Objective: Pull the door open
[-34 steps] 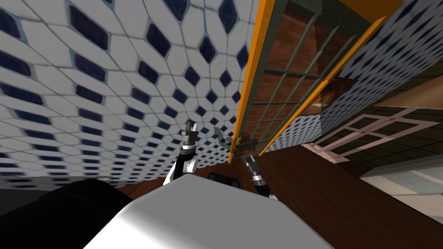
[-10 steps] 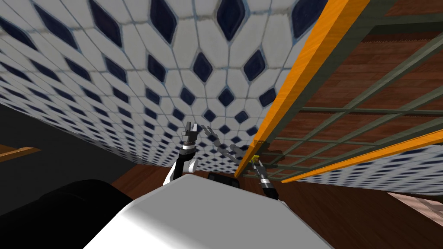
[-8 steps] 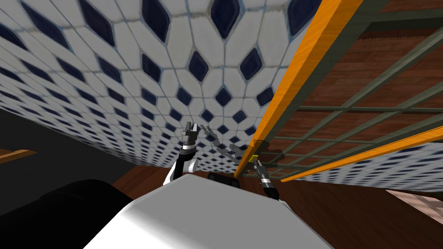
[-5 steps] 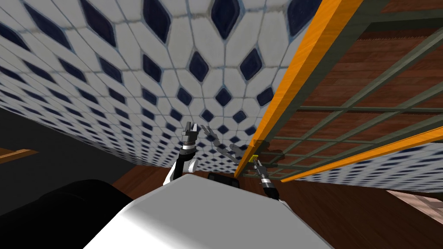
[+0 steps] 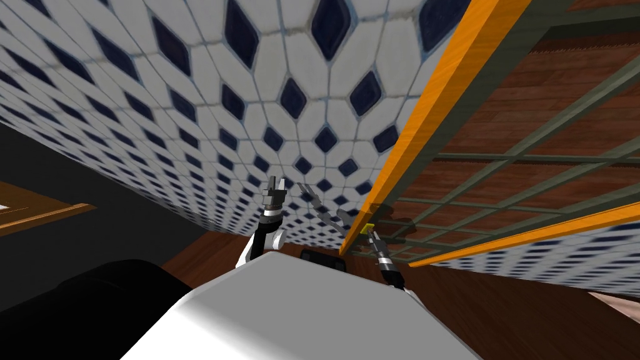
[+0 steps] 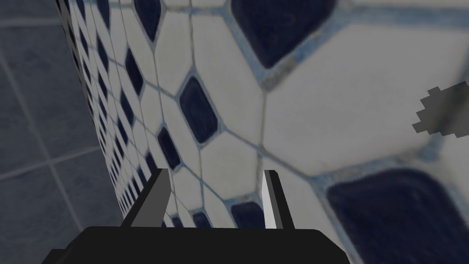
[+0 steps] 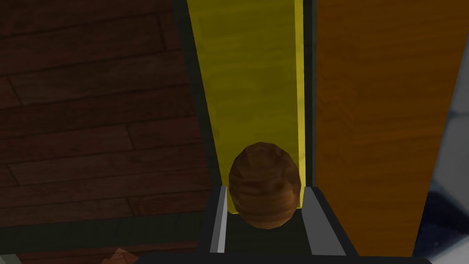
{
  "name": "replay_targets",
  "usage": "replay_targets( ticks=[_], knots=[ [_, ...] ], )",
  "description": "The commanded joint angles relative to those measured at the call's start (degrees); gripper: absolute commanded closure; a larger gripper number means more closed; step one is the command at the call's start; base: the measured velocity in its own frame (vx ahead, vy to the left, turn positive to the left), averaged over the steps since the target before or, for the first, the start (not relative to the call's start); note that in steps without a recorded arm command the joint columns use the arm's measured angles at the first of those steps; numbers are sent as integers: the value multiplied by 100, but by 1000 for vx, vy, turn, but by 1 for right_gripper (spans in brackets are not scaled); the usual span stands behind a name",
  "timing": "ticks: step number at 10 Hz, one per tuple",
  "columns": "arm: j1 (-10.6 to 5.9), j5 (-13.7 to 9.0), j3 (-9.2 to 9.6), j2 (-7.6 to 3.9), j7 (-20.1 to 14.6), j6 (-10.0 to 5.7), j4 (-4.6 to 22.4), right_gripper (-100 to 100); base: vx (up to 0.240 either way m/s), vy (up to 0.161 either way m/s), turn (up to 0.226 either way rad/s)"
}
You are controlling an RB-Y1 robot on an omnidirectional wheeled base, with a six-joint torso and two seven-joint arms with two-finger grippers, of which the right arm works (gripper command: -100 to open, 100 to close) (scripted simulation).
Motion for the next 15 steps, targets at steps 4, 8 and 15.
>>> replay_targets(
  ticks=[4, 8, 15],
  knots=[
    [-5, -243, 117, 27, -667, 43, -17, 100, -50, -24, 85],
    [-22, -450, 182, 18, -1189, 74, -16, 100, -58, -24, 84],
    [-56, -871, 315, 2, -2262, 137, -14, 100, -40, -21, 76]
  ],
)
